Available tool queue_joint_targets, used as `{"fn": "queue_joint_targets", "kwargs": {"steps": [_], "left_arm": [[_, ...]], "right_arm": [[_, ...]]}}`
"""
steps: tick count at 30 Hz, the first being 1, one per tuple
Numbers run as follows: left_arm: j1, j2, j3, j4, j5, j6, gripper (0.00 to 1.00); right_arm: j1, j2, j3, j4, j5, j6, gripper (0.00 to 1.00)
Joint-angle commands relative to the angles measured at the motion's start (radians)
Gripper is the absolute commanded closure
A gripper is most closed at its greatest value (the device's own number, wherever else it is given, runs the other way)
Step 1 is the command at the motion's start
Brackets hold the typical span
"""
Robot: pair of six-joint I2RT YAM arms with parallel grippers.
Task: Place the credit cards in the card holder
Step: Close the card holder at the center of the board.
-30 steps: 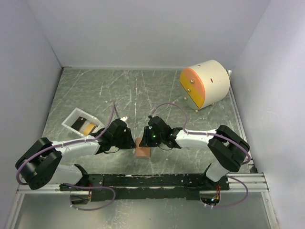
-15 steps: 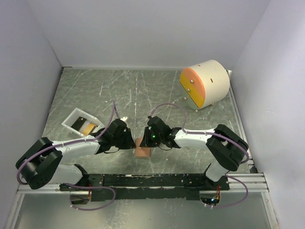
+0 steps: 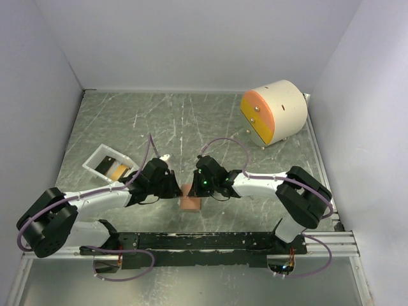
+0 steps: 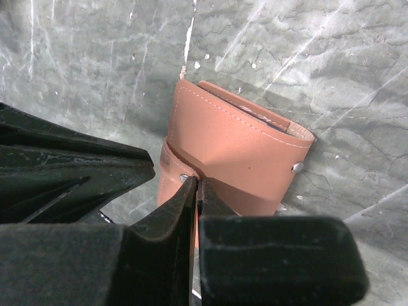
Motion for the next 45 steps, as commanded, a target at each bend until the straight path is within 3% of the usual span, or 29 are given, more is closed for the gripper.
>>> {"fn": "queue_joint_targets", "kwargs": {"steps": [1, 18, 38, 45], "left_arm": [[-0.007, -0.026, 0.034, 0.012, 0.036, -0.012, 0.82], [-0.017, 0.079, 0.011, 0.123, 0.075, -0.003, 0.89], [-0.018, 0.175, 0.03, -0.048, -0.056, -0.02, 0.91], [-0.017, 0.149, 0.037, -0.037, -0.039, -0.023, 0.9]], "right_arm": [[0.009, 0.05, 0.011, -0.054, 0.045, -0.023, 0.99], [0.009, 0.063, 0.014, -0.064, 0.047, -0.017, 1.0], [0.009, 0.145, 0.009, -0.074, 0.048, -0.004, 1.0], [0.009, 0.12, 0.007, -0.075, 0.054, -0.004, 1.0]]}}
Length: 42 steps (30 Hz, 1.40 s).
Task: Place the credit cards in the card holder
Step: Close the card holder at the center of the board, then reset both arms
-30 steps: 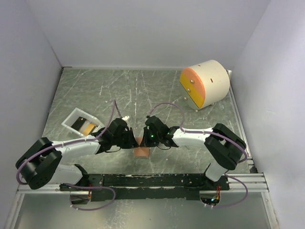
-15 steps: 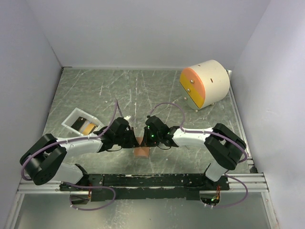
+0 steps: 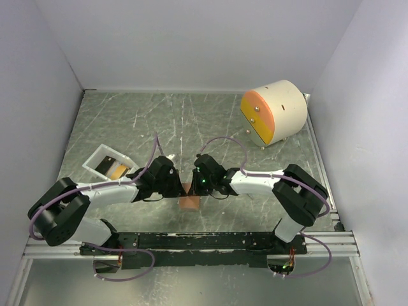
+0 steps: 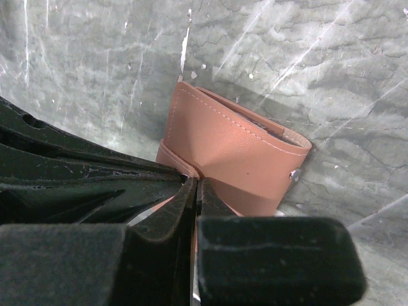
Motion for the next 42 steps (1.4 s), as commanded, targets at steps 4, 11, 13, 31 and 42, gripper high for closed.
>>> {"fn": "queue_joint_targets", "kwargs": {"steps": [4, 11, 13, 31, 42], "left_arm": [[-0.009, -0.024, 0.022, -0.082, -0.077, 0.018, 0.87], [-0.009, -0.231, 0.117, -0.2, -0.158, 0.066, 0.8], [-0.009, -0.288, 0.153, -0.25, -0.188, 0.088, 0.73], [-0.009, -0.616, 0.467, -0.524, -0.175, 0.283, 0.01], [-0.009, -0.785, 0.356, -0.483, -0.181, 0.25, 0.0]], "right_arm": [[0.015, 0.031, 0.008, -0.074, 0.049, -0.018, 0.97], [0.015, -0.125, 0.068, -0.148, 0.101, -0.052, 0.7], [0.014, -0.19, 0.064, -0.17, 0.124, -0.054, 0.62], [0.015, -0.746, 0.171, -0.562, 0.516, -0.117, 0.0], [0.015, -0.863, 0.157, -0.603, 0.584, -0.074, 0.0]]}}
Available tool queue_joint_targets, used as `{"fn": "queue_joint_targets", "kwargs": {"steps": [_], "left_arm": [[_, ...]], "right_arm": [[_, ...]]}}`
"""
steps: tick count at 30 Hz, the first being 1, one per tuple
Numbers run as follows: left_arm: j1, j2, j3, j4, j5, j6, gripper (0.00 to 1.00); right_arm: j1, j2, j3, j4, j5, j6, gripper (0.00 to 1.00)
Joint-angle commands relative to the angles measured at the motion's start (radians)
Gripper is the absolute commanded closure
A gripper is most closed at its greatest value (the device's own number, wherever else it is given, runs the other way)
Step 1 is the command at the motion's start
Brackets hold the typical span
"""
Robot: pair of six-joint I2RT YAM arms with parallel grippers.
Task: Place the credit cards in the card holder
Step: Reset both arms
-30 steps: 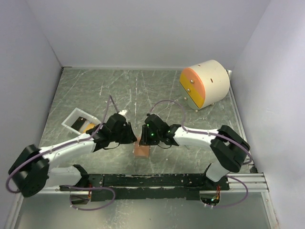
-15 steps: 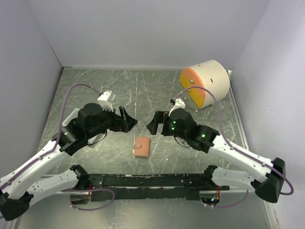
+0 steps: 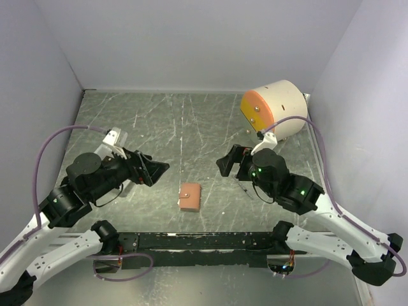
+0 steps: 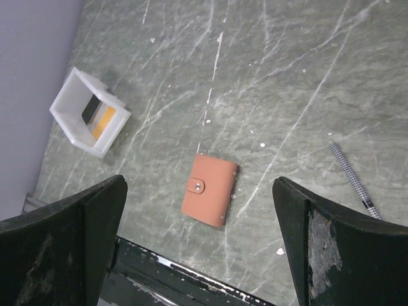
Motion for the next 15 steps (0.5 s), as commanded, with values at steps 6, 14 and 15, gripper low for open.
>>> {"fn": "queue_joint_targets", "kwargs": {"steps": [6, 14, 15], "left_arm": [[-0.004, -0.036, -0.03, -0.056, -0.053, -0.02, 0.01], [-0.004, -0.039, -0.056, -0.048, -0.055, -0.041, 0.01], [-0.004, -0.039, -0.06, -0.045, -0.051, -0.041, 0.01]], "right_arm": [[0.001, -0.044, 0.01, -0.095, 0.108, 0.063, 0.0], [0.001, -0.075, -0.016, -0.057, 0.089, 0.046, 0.0], [0.001, -0.073, -0.014, -0.058, 0.091, 0.046, 0.0]]}}
